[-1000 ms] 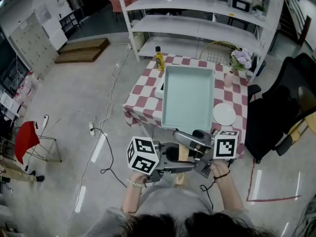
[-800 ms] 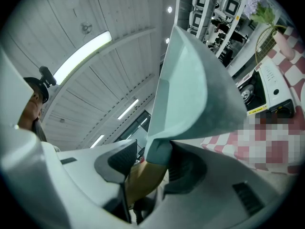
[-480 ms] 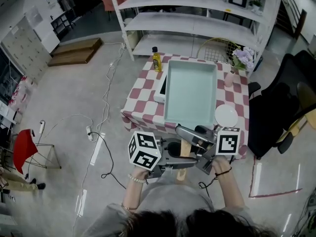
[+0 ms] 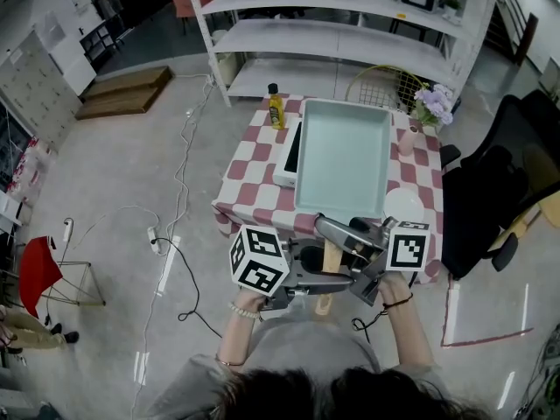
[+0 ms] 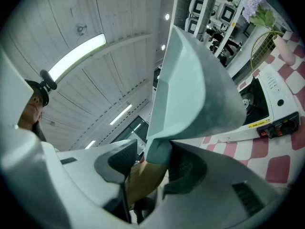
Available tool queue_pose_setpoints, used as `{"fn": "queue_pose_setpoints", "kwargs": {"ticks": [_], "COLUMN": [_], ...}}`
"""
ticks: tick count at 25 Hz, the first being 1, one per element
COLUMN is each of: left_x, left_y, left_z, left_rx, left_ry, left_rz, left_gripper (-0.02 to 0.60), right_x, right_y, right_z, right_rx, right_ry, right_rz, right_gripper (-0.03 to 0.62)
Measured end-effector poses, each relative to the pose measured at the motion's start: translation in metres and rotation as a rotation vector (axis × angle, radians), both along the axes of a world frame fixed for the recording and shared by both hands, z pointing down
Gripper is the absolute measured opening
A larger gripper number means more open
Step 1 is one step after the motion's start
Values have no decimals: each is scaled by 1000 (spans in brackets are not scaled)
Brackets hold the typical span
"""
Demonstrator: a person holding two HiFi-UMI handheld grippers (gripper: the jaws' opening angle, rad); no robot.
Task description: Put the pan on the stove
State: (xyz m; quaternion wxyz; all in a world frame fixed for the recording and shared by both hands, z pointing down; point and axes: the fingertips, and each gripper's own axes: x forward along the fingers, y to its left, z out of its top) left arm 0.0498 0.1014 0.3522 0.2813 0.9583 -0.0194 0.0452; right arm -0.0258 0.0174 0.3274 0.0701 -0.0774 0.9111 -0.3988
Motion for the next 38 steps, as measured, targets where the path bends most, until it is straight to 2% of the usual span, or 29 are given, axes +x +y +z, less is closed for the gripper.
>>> {"fn": "queue_pose_setpoints", "kwargs": {"ticks": [21,38], "left_x": [-42,-47], "left_y": [-41,-59], "left_z": [7,6], "left_rx": [-3,-7], "left_ry": [-1,-1], "left_rz": [104,103], "left_gripper": [218,218], "right_x": [-33,-37], "right_y": [-49,-68], "right_z": [8,7], "right_rx": [-8,-19], "right_ry": [3,4], "right_rz": [112,116], "right_gripper": [190,190]}}
